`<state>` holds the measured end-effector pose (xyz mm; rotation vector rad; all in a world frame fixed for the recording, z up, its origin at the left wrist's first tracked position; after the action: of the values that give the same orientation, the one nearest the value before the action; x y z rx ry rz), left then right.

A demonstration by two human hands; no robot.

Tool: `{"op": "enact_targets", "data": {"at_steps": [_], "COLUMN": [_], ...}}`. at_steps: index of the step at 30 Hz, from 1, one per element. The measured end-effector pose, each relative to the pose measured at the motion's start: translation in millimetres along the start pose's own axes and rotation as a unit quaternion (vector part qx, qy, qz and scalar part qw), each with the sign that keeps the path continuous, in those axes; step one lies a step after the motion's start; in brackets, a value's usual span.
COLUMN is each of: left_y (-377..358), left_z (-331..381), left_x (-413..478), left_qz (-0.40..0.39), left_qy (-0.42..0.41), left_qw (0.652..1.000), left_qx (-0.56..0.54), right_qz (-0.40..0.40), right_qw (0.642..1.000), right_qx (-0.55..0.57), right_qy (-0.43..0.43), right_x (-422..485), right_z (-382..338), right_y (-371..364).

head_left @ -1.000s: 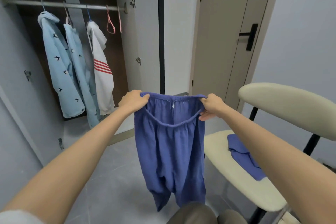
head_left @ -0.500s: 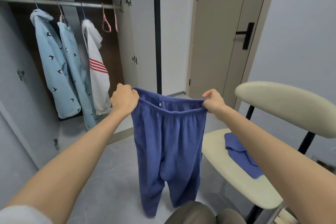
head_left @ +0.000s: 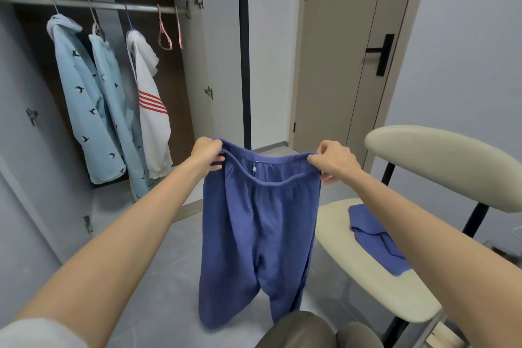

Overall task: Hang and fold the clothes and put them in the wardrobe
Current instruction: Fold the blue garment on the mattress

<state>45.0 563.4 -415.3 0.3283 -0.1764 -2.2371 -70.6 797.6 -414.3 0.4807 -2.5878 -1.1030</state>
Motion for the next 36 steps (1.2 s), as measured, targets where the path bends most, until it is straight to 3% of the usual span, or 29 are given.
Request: {"op": "enact_targets", "data": {"at_steps": [4,7,10,12,14,18,22,25,29,36], "left_y": [-2,3,12,20,26,15,3,0,-7,-31], "left_z": [-4,-12,-17,-20,-23,-19,-5,3,10,22], "left_x": [6,6,4,5,8,-1,-9,-11,-21,-43], "left_qz": [-0.005,0.061,0.105,0.108,0.092,0.023,0.027,-0.03,-0.101,-0.179], "left_qy": [-0.031,-0.116,-0.173,-0.171,-0.153,-0.174,-0.216,-0.266,-0.316,-0.299], "left_qw": [0.997,0.963,0.909,0.894,0.902,0.943,0.959,0.952,0.932,0.925], "left_qx": [0.064,0.235,0.365,0.399,0.393,0.284,0.179,0.148,0.148,0.15], "right_qz": [0.025,0.036,0.007,0.034,0.086,0.103,0.17,0.174,0.117,0.034], "right_qw": [0.99,0.991,0.998,0.969,0.919,0.918,0.898,0.898,0.922,0.961], "right_qx": [-0.129,-0.125,0.044,0.218,0.347,0.367,0.399,0.404,0.365,0.208], "right_qy": [0.048,0.034,-0.035,-0.114,-0.167,-0.108,-0.07,-0.024,0.062,0.18], "right_x": [0,1,3,7,7,12,15,15,11,1], "right_z": [9,17,26,32,39,36,20,13,-4,-32], "right_y": [-1,-1,0,1,1,-8,-7,0,9,13]}}
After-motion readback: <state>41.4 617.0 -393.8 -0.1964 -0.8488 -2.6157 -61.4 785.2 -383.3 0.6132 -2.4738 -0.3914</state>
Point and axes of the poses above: each hand's wrist, its own x-axis towards the middle knuckle, its own y-axis out of the back of the hand, z = x × y, the point moved 1 cm from there along x, towards the middle knuckle, and after that the axes turned 6 degrees about y, right-handed, at the moved point
